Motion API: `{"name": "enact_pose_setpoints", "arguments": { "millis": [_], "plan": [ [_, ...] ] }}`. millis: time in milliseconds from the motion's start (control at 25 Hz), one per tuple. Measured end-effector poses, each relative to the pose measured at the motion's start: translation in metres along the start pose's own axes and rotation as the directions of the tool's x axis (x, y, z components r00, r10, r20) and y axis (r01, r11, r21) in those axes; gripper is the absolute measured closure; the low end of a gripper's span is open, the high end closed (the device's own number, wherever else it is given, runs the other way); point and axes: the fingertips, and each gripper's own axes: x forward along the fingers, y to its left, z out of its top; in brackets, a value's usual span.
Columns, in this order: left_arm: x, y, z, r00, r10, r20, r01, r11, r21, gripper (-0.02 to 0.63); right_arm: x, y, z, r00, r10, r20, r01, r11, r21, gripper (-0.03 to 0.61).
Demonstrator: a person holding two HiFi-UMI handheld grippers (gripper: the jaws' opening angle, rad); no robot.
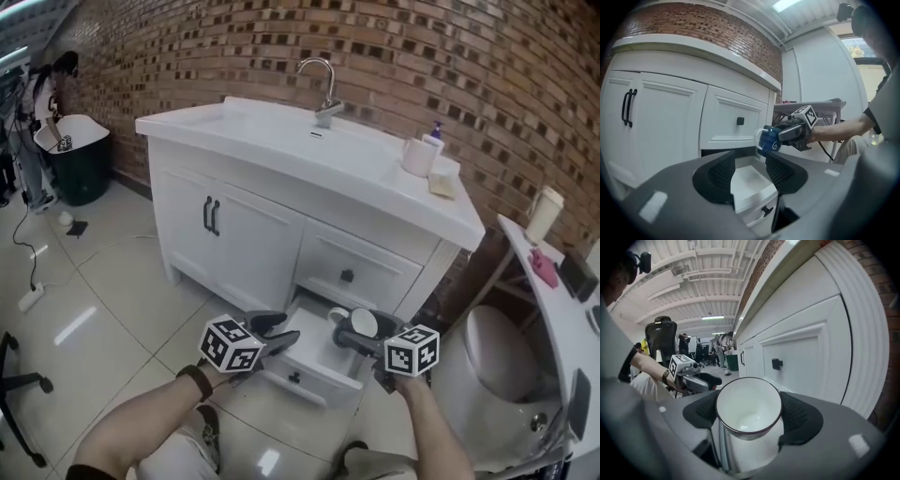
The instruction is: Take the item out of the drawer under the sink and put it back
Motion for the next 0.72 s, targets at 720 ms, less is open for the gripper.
{"name": "enact_pose_setpoints", "arguments": {
  "millis": [720],
  "plan": [
    [0.002,-0.014,-0.009,0.999,-0.034,-0.037,0.034,0.999,0.002,0.393,0.069,-0.029,-0.071,0.942,-0.079,-0.327,0.084,0.996,0.002,0.184]
  ]
}}
